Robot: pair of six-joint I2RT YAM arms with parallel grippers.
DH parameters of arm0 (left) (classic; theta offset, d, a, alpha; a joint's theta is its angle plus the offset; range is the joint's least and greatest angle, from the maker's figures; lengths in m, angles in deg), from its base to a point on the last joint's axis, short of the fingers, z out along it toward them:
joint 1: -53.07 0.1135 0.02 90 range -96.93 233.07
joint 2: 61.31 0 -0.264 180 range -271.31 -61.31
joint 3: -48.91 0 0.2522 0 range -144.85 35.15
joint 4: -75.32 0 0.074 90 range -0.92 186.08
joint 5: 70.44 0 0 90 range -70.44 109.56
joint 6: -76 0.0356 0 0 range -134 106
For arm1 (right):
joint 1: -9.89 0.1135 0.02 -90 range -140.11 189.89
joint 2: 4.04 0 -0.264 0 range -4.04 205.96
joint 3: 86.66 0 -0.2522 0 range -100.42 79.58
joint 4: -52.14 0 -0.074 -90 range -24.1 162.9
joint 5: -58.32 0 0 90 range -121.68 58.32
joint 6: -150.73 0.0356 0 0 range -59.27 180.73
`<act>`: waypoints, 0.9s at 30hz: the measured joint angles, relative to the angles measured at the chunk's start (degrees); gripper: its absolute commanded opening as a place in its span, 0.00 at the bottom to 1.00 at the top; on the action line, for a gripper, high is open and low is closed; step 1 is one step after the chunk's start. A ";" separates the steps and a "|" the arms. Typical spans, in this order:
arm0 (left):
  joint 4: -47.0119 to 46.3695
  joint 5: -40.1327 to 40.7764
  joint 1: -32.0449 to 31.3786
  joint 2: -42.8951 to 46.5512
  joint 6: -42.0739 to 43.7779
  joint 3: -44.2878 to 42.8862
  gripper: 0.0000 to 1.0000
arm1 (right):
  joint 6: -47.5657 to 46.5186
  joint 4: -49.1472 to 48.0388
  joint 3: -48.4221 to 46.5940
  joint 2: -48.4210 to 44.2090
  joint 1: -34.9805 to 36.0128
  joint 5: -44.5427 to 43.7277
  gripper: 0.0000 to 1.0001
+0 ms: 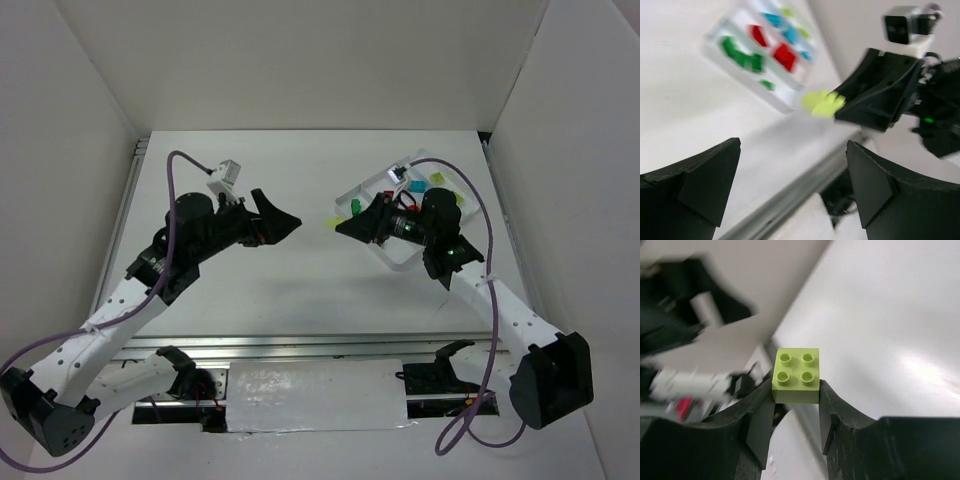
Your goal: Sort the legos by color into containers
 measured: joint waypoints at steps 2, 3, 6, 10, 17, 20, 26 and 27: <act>7.37 8.41 0.00 2.03 1.60 -1.97 0.99 | -1.11 5.95 -2.51 2.10 -3.63 -6.73 0.00; 9.92 11.21 0.07 3.02 2.14 -2.47 0.99 | -1.33 9.16 -4.28 3.69 -5.81 -10.56 0.00; 17.90 17.38 0.28 5.84 5.09 -4.46 1.00 | -1.42 17.42 -11.32 9.90 -13.25 -21.92 0.00; 25.68 19.98 0.28 8.07 9.57 -6.67 1.00 | 0.37 22.60 -18.45 18.56 -22.29 -35.69 0.00; 33.18 19.80 0.31 14.64 17.75 -4.90 1.00 | 2.56 31.10 -41.72 43.34 -28.46 -47.80 0.00; 33.46 20.33 0.31 19.63 19.65 -0.52 1.00 | 2.84 33.75 -51.49 52.68 -29.07 -48.39 0.00; 33.83 23.15 0.33 26.71 19.80 4.81 0.99 | 4.09 39.91 -68.76 66.93 -30.60 -44.19 0.02; 33.75 23.80 0.33 27.36 19.78 5.07 0.99 | 4.26 40.57 -70.73 68.59 -30.75 -43.41 0.03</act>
